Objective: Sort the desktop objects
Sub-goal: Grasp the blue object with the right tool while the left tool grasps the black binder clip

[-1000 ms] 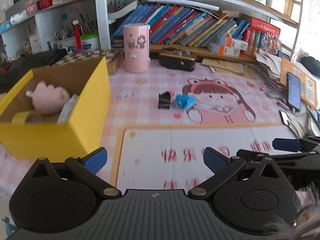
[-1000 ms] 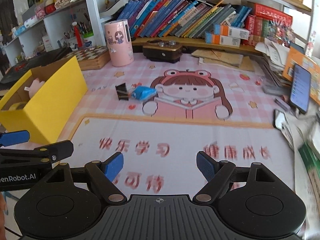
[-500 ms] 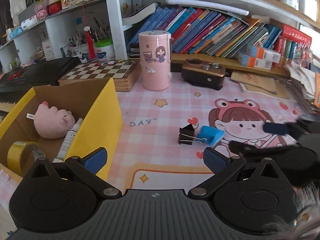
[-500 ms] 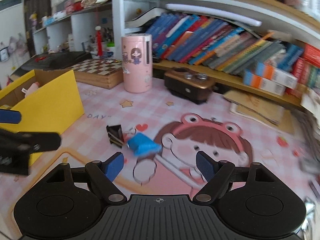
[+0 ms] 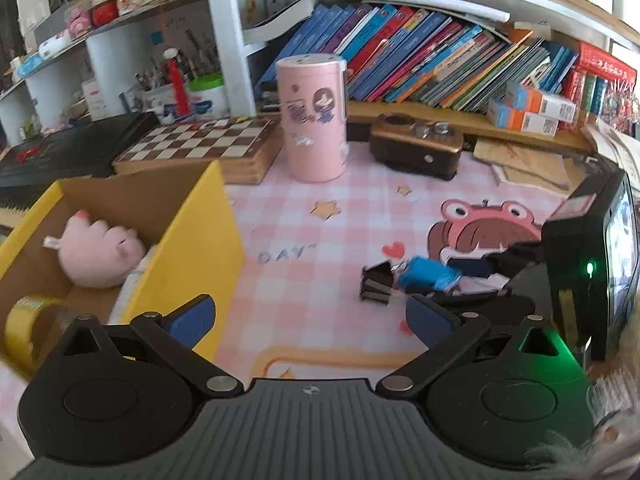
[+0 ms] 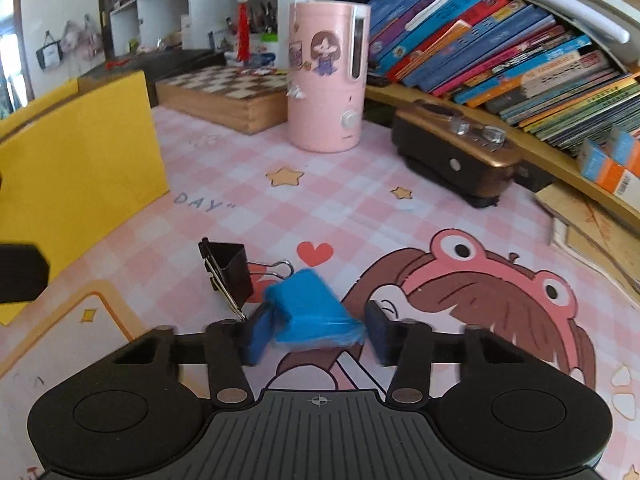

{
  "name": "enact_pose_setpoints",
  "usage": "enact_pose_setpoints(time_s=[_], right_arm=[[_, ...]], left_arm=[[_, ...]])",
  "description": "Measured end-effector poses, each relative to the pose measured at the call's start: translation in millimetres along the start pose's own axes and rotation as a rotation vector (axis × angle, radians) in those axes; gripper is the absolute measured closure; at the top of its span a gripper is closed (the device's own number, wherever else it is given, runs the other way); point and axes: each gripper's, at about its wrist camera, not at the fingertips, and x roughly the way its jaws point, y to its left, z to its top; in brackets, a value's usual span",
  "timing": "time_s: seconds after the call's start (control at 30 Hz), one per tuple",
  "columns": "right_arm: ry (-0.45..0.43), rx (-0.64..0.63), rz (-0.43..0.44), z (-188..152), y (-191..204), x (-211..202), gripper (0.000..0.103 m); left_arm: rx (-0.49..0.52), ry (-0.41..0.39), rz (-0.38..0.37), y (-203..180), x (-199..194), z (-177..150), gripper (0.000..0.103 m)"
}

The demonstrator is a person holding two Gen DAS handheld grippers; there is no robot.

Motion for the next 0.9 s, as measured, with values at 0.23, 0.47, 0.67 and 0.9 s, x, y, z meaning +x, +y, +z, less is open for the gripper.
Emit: enact_pose_setpoints(time_s=[0.23,0.47,0.67,0.9], right_arm=[[-0.001,0.106,-0.096,-20.5,-23.4,-35.6,0.057],[0.015,0.161,-0.098,-43.6,-22.5,-74.3,0.057],[0.037,0.193,-0.065,-52.2,-12.4,-89.6,0.057],[0.035,0.181,-0.063,-56.3,-5.7,-100.8,0.057]], left_arm=[[-0.044,0.004,-0.075,-16.0,37.9,3.4,0.007],[-0.053,0.059,-0.087,-36.1,92.0,-2.9,0.042],[-0.017,0.069,-0.125,-38.2,104.7,-7.3,0.079],[0.029,0.011,-0.179,-34.6,82.2,-6.0,0.079]])
